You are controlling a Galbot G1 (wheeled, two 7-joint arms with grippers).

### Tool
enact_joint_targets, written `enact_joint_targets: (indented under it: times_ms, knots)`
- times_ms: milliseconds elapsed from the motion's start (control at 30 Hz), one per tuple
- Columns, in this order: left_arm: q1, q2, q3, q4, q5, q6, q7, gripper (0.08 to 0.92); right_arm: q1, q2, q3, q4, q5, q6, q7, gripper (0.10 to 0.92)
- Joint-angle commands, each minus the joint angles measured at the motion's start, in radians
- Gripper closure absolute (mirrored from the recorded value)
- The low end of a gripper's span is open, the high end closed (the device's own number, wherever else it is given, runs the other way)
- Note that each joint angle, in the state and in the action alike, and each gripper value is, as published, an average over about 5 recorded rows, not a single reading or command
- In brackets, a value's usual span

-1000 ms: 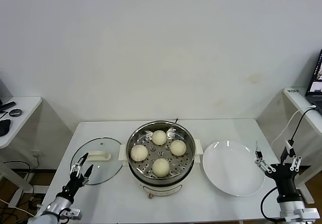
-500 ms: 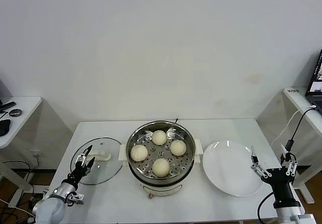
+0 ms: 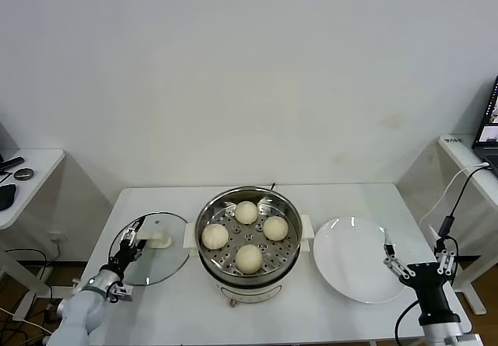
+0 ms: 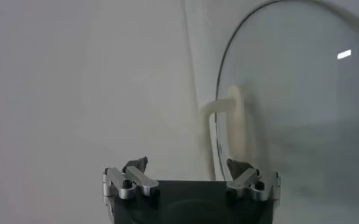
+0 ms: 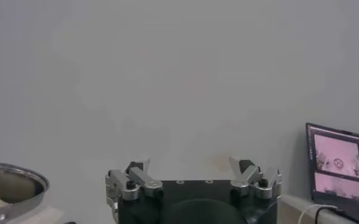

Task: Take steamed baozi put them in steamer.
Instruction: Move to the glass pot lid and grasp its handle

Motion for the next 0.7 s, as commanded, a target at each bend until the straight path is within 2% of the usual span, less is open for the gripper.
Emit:
enact_joint_targets:
  times_ms: [33, 467, 600, 700]
  knots:
    - [-0.049, -0.002, 0.009, 0.051, 0.013, -0.002, 0.007, 0.25, -0.002, 0.004, -0.009, -0.001, -0.005, -0.002, -0.002, 0.203]
    - [-0.051, -0.018, 0.0, 0.089, 0.0, 0.0, -0.023, 0.622, -0.006, 0.002, -0.022, 0.001, -0.001, -0.005, -0.004, 0.203]
    - [0.003, -0.014, -0.015, 0.029, -0.051, 0.014, -0.039, 0.743, -0.006, -0.003, -0.027, -0.001, -0.001, -0.005, -0.004, 0.203]
    - [0.074, -0.003, -0.035, -0.08, -0.1, 0.042, -0.039, 0.812, -0.005, -0.01, -0.03, -0.001, -0.001, -0.006, -0.004, 0.203]
